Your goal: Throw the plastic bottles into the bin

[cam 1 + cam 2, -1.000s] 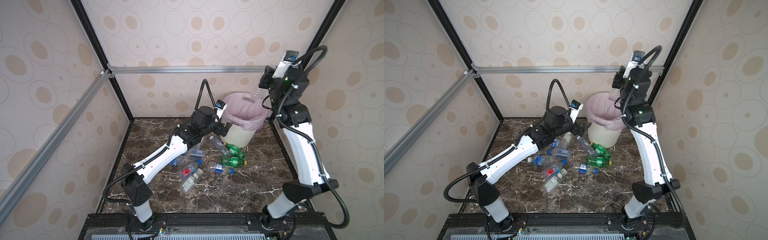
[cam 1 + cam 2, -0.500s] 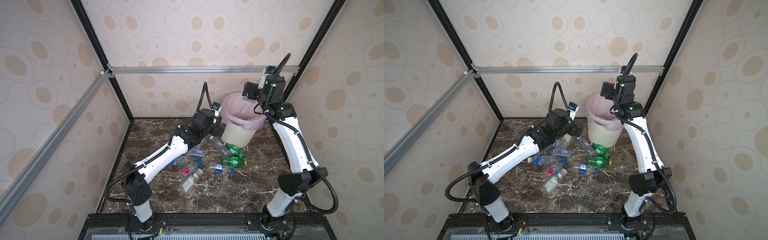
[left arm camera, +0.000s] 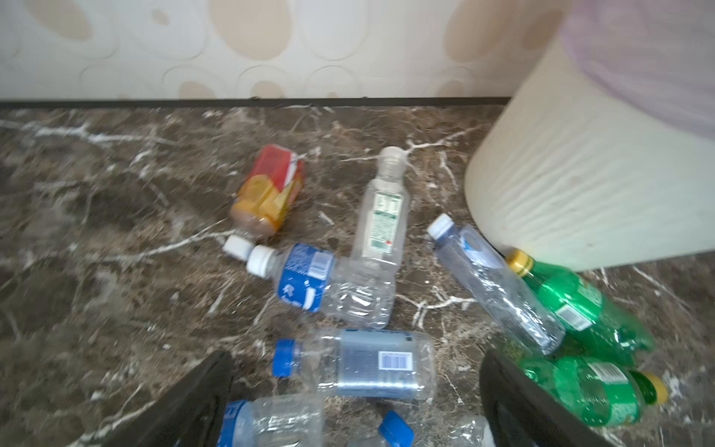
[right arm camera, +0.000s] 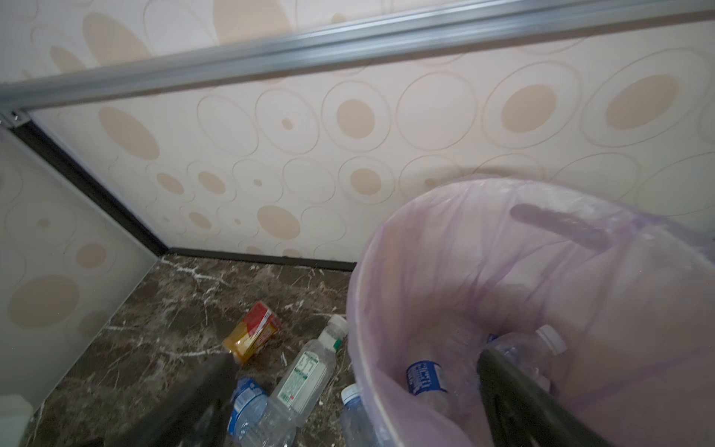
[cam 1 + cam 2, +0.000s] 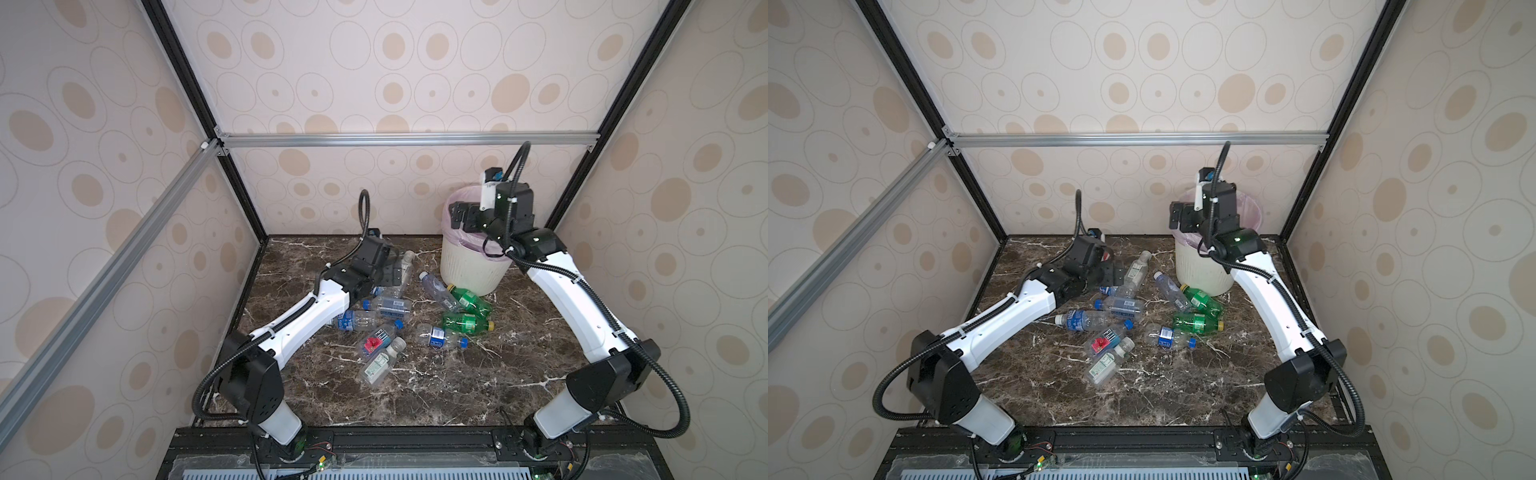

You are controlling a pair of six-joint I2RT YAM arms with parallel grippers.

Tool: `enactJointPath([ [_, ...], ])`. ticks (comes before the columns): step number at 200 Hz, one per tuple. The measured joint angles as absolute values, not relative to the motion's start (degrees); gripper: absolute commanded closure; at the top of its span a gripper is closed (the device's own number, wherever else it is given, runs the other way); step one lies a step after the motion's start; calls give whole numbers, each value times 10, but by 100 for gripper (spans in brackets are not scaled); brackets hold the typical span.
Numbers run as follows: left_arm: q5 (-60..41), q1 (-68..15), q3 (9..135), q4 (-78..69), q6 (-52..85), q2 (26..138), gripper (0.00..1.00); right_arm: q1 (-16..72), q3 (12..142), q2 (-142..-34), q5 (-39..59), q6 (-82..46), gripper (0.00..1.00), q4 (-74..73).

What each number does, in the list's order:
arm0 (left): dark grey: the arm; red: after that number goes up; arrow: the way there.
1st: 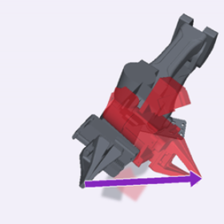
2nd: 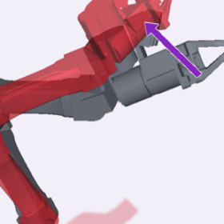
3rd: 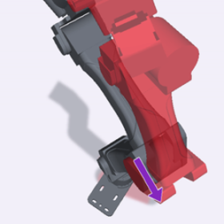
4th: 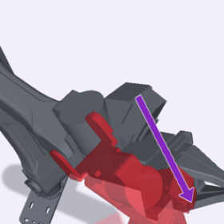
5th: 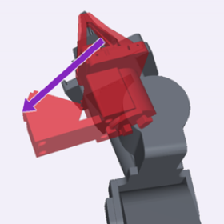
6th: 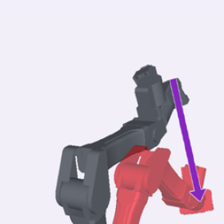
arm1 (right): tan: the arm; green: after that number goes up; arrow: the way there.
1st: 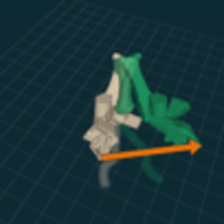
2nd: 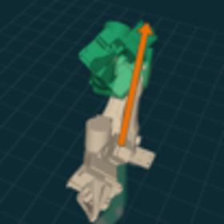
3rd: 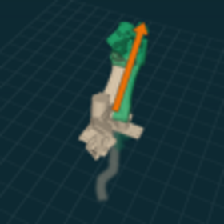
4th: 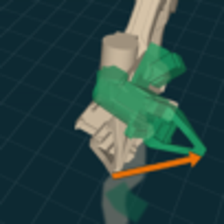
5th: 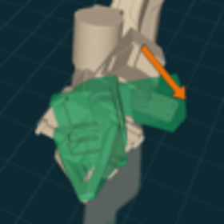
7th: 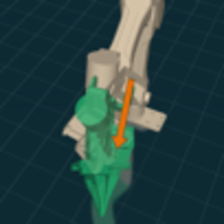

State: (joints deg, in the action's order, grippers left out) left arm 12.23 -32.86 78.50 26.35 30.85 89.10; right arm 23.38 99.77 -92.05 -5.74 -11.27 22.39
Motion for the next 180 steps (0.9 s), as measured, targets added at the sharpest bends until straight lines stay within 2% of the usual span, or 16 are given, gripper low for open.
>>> enactJointPath([
  [41, 128, -293, 716, 291, 444, 806, 1, 321, 917, -899, -72, -90, 0, 215],
  [79, 121, -268, 675, 323, 558, 781, 1, 384, 856, -875, -94, -85, 0, 213],
  [128, 45, -211, 568, 322, 671, 772, 1, 447, 807, -871, -128, -96, 0, 222],
  [180, -20, -141, 516, 303, 720, 778, 1, 483, 756, -878, -138, -115, 0, 212],
])
